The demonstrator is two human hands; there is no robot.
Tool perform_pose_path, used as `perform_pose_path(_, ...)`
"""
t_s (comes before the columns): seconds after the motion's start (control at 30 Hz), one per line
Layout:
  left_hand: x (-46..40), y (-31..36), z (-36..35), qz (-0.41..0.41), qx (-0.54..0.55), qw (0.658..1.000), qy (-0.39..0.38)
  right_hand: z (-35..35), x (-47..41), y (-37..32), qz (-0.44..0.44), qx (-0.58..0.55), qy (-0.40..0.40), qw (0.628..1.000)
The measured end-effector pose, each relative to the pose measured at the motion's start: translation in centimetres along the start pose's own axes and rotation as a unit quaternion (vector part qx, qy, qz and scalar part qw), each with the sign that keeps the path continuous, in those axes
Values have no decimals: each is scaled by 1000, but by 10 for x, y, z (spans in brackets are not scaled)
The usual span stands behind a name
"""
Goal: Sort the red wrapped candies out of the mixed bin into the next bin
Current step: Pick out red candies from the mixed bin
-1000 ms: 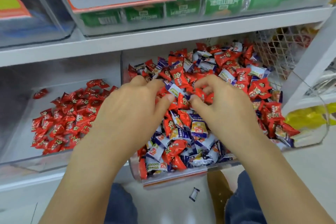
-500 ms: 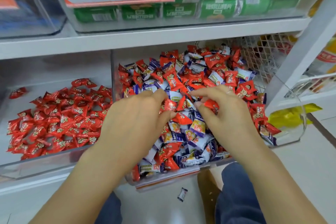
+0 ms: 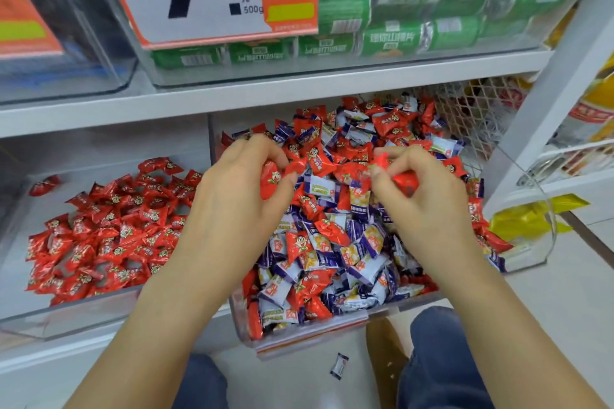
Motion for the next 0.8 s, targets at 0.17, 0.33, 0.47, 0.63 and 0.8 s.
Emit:
perform_pose_path(0.17, -2, 2, -7, -16, -16, 998, -53, 15, -4, 14, -57, -27, 36, 997)
perform_pose_path(0.33, -2, 5, -19, -23, -97, 988, -116, 2, -8, 10, -54, 99, -34, 993)
perform_pose_path(0.47, -3, 10, -26, -37, -189, 971, -143, -15, -9, 1, 0, 151, -81, 985)
perform_pose_path(0.63, -3, 11, -34, -46, -245, 949, -192, -33, -13, -4, 34, 238, -180, 954)
perform_pose_path(0.8, -3, 13, -43, -49, -280, 936, -210, -39, -18, -5, 45, 306, -124, 943)
Point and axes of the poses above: each hand's wrist, its own x-axis away from the middle knuckle, its own z-axis out of the back of the hand, y = z × x, the point moved 7 cm from there along -x, towards the middle knuckle, and after that the axes turned 3 degrees about -y, right-handed, at the moved point
